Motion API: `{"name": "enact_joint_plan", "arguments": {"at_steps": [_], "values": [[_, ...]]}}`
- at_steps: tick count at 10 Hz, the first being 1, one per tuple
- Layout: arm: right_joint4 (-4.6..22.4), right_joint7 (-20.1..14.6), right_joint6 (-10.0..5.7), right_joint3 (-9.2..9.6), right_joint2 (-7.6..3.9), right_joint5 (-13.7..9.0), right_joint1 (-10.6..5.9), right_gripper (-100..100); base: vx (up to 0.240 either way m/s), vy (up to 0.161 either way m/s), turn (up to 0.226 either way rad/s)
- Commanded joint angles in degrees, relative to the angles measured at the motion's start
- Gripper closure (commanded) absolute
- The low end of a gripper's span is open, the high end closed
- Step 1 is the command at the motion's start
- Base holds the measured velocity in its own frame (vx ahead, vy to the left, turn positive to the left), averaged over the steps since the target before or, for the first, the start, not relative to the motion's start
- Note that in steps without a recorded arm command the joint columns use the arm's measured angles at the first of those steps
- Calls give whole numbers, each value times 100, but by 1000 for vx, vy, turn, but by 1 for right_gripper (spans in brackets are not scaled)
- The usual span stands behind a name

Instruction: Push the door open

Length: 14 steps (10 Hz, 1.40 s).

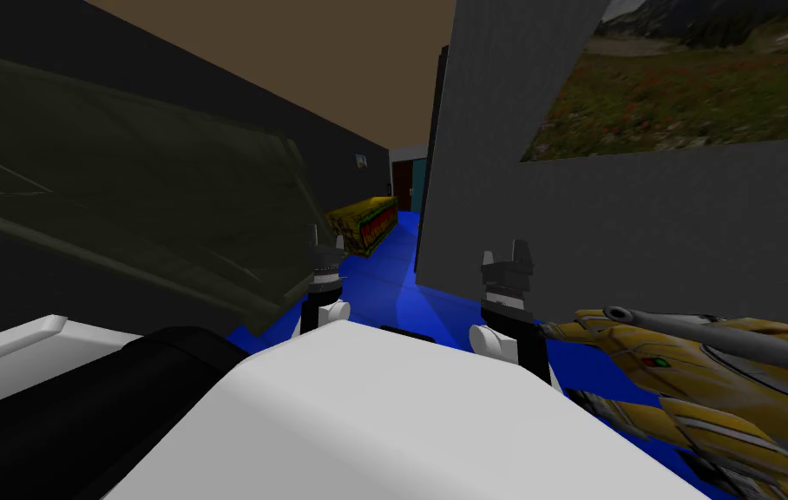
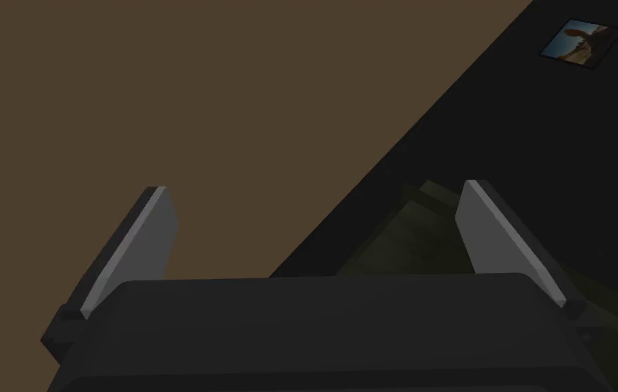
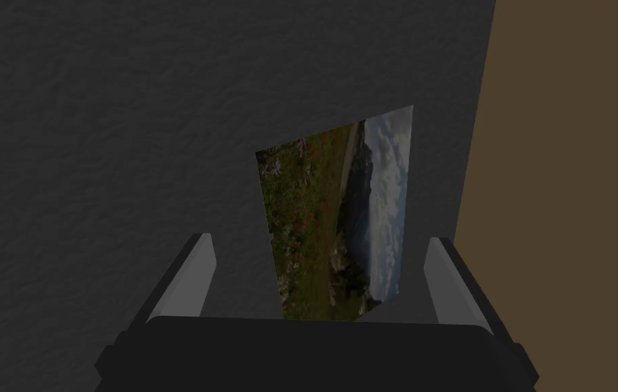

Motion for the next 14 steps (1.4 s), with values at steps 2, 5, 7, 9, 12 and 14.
{"name": "enact_joint_plan", "arguments": {"at_steps": [2,5,7,9,12,14], "values": [[140,-74,-70,-76,-127,-22,-62,-100,125,97,145],[315,-166,-157,-172,-254,-50,-140,-100,166,148,137],[469,-247,-234,-257,-346,-74,-209,-100,189,144,134],[604,-318,-301,-330,-426,-96,-269,-100,193,131,160],[864,-454,-430,-472,-534,-137,-384,-100,220,132,202],[1030,-542,-513,-563,-597,-163,-458,-100,234,101,162]]}}
